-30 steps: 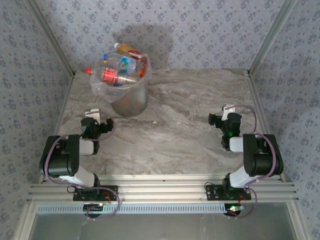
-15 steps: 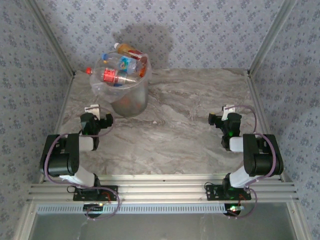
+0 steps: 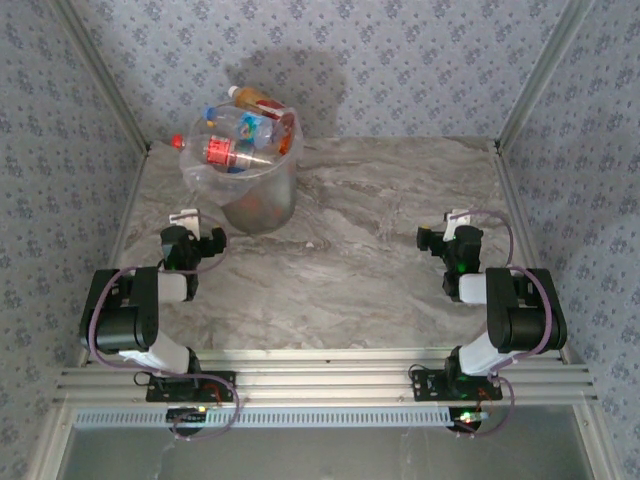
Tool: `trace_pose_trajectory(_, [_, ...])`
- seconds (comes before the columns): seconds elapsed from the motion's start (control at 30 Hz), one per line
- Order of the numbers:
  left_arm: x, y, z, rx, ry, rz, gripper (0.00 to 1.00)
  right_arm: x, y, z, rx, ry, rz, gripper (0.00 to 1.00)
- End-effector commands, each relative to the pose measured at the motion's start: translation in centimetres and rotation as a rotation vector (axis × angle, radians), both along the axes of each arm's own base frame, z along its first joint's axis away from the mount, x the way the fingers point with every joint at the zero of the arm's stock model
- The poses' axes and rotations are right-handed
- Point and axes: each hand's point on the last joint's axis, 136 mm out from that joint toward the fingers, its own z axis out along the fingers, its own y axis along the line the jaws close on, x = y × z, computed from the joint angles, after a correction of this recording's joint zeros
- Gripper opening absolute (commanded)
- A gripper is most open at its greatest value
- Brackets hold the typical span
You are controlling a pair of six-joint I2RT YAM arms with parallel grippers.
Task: Put the plastic bottles in the bin
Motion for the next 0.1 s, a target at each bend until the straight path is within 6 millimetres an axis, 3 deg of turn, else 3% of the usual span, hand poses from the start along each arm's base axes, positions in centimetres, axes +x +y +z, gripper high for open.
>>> trace_pose_trajectory(0.0, [0.34,-0.10,0.60,-0.003,-0.016,-0.016,1.00,0.32,0.13,0.53,-0.012,-0.011,0.012,1.00])
trace_pose_trajectory(0.07, [0.35,-0.12,0.62,-0.002,-0.017,-0.016,1.00,0.27,0.12,0.49,-0.011,-0.010,0.012,1.00])
